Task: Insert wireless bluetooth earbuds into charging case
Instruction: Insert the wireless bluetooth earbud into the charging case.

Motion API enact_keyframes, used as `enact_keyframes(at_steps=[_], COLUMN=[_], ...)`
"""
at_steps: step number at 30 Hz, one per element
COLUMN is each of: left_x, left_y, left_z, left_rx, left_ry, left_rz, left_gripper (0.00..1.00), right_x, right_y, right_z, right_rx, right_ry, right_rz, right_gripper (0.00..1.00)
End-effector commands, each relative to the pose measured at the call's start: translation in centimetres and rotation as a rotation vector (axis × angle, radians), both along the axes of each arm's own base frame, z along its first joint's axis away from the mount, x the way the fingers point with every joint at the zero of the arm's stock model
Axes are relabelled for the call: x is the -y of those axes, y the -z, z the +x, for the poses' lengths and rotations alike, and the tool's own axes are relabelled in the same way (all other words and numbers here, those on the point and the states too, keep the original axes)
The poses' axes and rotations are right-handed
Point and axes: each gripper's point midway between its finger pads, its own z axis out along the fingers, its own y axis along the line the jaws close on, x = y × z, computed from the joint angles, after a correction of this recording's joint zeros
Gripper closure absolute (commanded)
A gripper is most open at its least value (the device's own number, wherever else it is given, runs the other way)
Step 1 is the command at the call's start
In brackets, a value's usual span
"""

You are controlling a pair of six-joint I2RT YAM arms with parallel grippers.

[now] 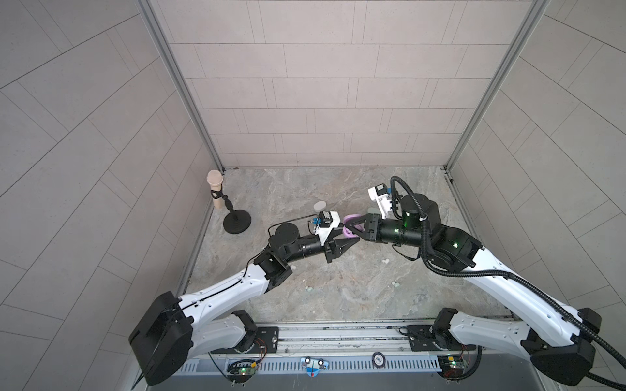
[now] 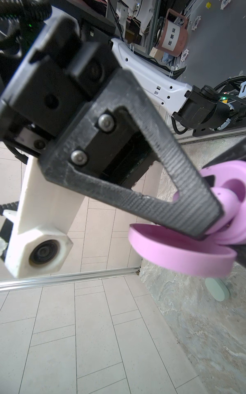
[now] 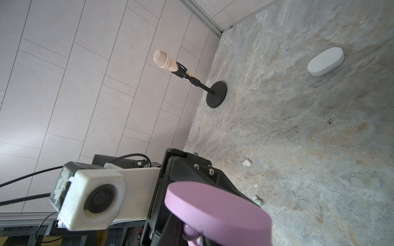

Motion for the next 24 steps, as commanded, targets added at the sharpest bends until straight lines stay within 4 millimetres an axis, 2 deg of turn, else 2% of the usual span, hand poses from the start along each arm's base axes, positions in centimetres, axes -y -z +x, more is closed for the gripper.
enact_keyframes(at_steps=[1, 8, 15, 24], left_x=[-0.2, -0.2, -0.4, -0.5], left_y=[-3.0, -3.1, -3.2, -3.3], left_z=[-0.5, -0.6, -0.7, -0.7], left_rx=[0.074, 0.076, 0.083, 0.085], left_ry=[0.004, 0.007, 0.003, -0.002], left_rz=[-0.062, -0.064, -0.065, -0.064], left_gripper=[0.78, 0.78, 0.78, 0.78], right_x=[-0.1, -0.5, 0.1, 0.4], right_y=[-0.5, -0.7, 1.1, 0.9], right_z=[-0.7, -0.8, -0.8, -0.9], right_rx=[-0.007, -0.004, -0.026, -0.019], right_ry=[-0.007, -0.017, 0.001, 0.002], right_rz=[0.021, 0.033, -0.024, -0.037], right_gripper=[0.81, 0.81, 0.8, 0.68])
